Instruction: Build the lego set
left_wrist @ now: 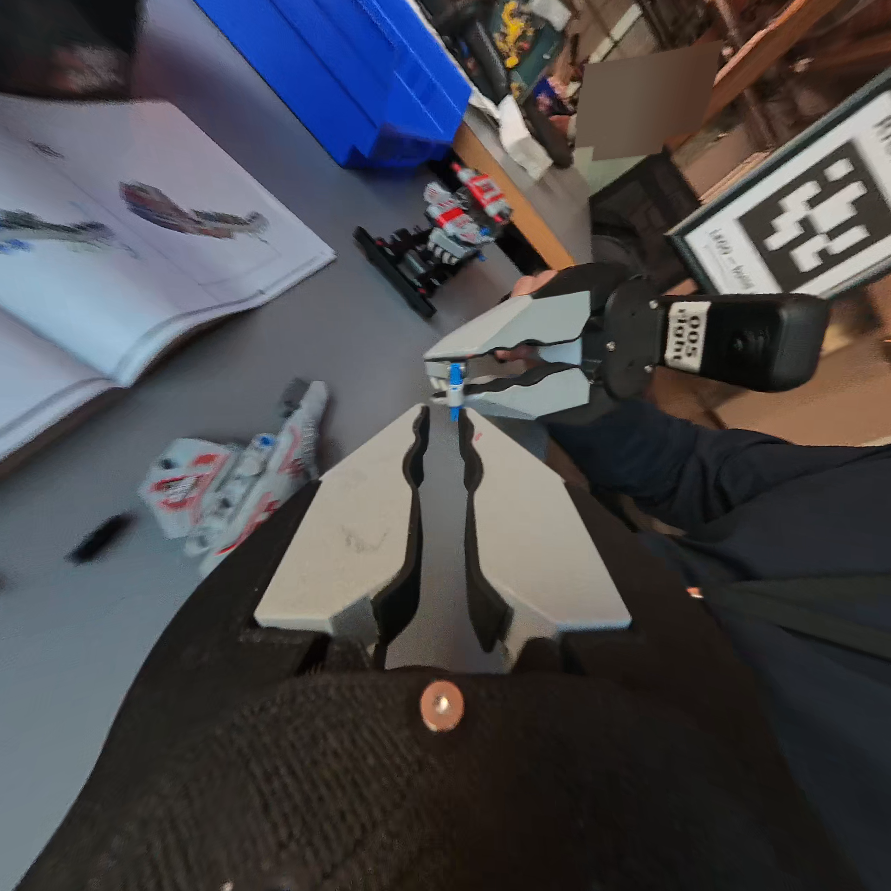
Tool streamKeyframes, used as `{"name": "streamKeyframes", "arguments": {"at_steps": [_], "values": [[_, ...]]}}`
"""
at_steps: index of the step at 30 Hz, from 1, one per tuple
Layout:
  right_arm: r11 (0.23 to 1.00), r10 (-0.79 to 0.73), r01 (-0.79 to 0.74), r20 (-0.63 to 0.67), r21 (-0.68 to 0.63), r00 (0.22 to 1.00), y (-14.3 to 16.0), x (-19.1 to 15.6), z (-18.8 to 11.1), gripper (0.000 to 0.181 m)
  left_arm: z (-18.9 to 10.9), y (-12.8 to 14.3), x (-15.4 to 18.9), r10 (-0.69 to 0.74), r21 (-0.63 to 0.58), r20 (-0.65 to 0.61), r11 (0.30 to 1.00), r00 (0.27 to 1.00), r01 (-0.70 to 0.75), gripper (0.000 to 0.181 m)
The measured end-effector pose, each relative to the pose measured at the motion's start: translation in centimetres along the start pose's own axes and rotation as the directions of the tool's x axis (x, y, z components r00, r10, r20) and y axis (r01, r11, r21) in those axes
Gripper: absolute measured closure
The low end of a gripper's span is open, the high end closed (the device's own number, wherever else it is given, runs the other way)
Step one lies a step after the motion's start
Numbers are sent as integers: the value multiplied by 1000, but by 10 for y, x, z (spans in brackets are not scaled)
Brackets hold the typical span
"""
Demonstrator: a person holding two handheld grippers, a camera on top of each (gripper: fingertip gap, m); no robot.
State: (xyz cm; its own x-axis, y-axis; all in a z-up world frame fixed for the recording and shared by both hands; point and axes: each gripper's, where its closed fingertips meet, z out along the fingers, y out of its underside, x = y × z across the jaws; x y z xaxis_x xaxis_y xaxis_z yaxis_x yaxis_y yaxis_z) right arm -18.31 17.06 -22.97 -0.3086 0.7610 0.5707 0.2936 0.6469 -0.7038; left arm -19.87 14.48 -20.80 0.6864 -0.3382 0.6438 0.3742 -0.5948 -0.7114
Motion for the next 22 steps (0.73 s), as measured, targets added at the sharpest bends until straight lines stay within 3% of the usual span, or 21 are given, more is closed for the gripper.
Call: {"name": "streamKeyframes", "arguments": {"at_steps": [3, 7, 11, 16, 22], "values": [[999, 22, -19, 67, -44, 997, 15, -1, 5, 167, -35, -1, -43, 59, -66, 227, 997, 972, -45, 160], [995, 30, -19, 117, -95, 993, 28, 2, 17, 167, -53, 16, -72, 95, -207, 334, 978, 938, -25, 142], [993, 59, -43, 139, -112, 989, 36, 8, 32, 167, -46, 31, -88, 91, -299, 333, 954, 939, 13, 139], [996, 42, -29, 164, -86, 986, 40, 3, 35, 167, -42, 28, -88, 84, -307, 292, 952, 953, 10, 139], [999, 39, -34, 158, -33, 987, 38, 3, 31, 166, -36, 19, -85, 210, -347, 297, 933, 932, -99, 128]]}}
